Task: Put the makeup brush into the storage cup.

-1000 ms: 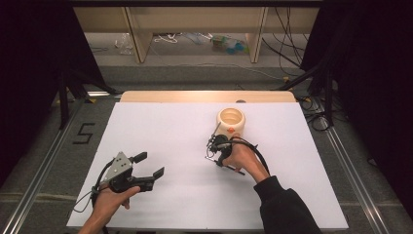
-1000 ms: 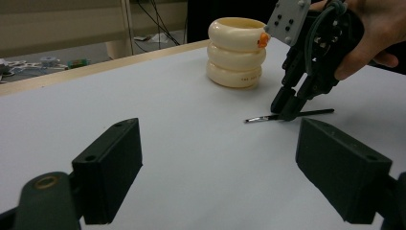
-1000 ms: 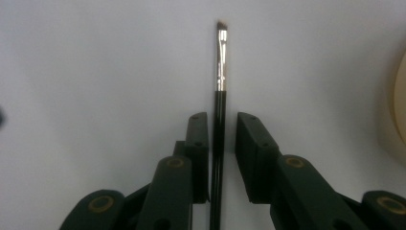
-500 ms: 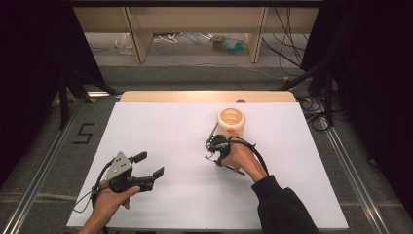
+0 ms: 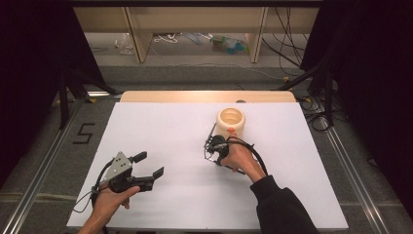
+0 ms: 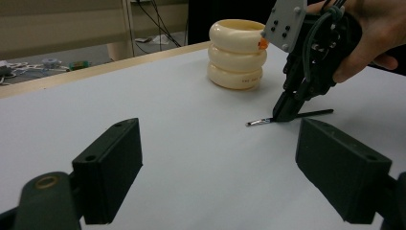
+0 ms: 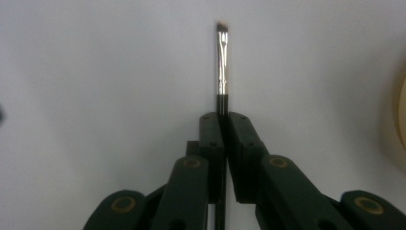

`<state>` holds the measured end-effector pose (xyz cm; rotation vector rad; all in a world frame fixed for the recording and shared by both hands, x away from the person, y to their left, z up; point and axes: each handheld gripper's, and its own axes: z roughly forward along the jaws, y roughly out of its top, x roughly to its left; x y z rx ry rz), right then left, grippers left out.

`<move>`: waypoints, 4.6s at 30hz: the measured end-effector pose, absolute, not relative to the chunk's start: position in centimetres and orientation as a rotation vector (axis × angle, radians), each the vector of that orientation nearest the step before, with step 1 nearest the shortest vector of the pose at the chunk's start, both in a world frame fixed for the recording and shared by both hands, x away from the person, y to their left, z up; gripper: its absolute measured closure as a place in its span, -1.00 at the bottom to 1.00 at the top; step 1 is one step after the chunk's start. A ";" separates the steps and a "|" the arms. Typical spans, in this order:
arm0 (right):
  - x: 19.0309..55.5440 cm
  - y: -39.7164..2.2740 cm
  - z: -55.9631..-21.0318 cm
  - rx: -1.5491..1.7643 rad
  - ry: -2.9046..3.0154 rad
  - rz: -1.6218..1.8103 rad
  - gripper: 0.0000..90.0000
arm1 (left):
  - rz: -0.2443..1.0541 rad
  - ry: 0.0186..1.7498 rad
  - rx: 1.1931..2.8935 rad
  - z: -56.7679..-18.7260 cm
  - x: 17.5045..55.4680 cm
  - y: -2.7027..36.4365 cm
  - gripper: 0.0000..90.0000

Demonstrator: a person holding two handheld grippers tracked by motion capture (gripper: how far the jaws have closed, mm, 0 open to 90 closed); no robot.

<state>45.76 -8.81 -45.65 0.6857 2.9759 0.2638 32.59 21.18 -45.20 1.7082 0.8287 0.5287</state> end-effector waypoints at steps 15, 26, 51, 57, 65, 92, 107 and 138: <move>45.7 -9.0 -45.2 0.650 2.963 0.287 0.90 | 0.532 0.825 1.710 -45.2 32.6 21.2 -0.64; 45.2 -10.3 -41.4 0.636 2.861 0.575 0.90 | 0.532 0.827 1.708 -45.2 32.6 21.1 -0.64; 45.7 -14.1 -36.6 0.708 2.498 1.227 0.90 | 0.521 0.845 1.697 -45.3 32.6 21.2 -0.64; 45.9 -14.6 -36.3 0.712 2.455 1.300 0.90 | 0.529 0.835 1.698 -45.3 32.6 21.2 -0.64; 46.2 -15.3 -35.9 0.725 2.357 1.410 0.90 | 0.531 0.834 1.701 -45.2 32.6 21.3 -0.64; 46.9 -17.5 -35.4 0.739 2.100 1.495 0.90 | 0.531 0.833 1.704 -45.2 32.5 21.3 -0.64; 47.3 -18.1 -35.6 0.763 2.053 1.509 0.90 | 0.533 0.836 1.705 -45.3 32.5 21.3 -0.64; 49.6 -18.1 -36.2 0.799 1.975 1.556 0.90 | 0.532 0.842 1.708 -45.4 32.7 21.3 -0.64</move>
